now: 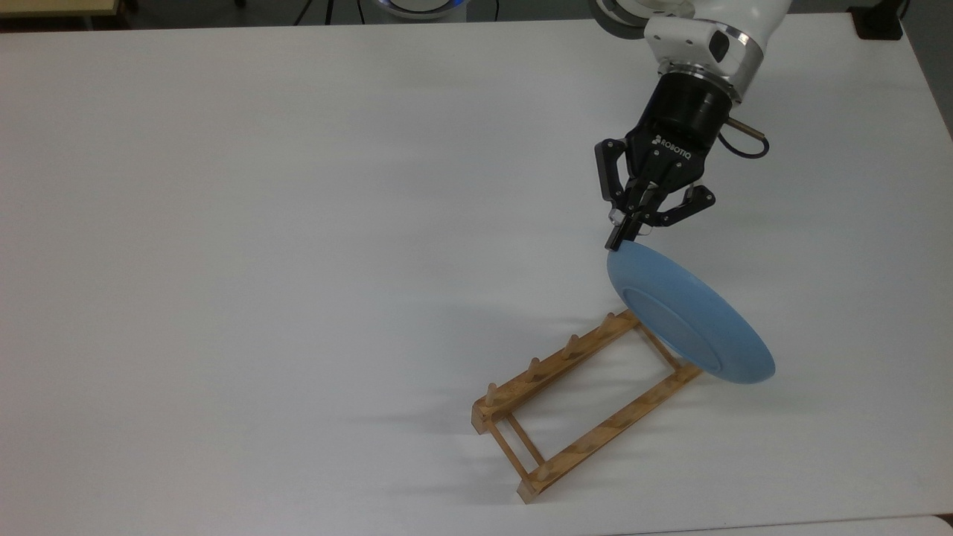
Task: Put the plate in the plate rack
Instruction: 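Lower the upright plate edge-first between the rack's pegs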
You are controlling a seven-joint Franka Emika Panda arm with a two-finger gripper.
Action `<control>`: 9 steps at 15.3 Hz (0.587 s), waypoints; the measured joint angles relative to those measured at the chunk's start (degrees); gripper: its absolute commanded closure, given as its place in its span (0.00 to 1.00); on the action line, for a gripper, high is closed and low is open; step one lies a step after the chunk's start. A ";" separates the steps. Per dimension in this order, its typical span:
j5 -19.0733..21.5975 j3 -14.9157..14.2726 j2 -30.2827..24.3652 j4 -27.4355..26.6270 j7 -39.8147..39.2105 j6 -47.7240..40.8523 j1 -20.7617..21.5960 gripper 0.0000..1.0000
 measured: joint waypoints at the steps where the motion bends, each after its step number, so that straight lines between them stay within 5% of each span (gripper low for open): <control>1: -0.01 0.00 0.24 0.00 0.33 -0.13 0.14 1.00; 9: -1.99 -0.29 1.57 -0.02 1.82 -1.25 0.23 1.00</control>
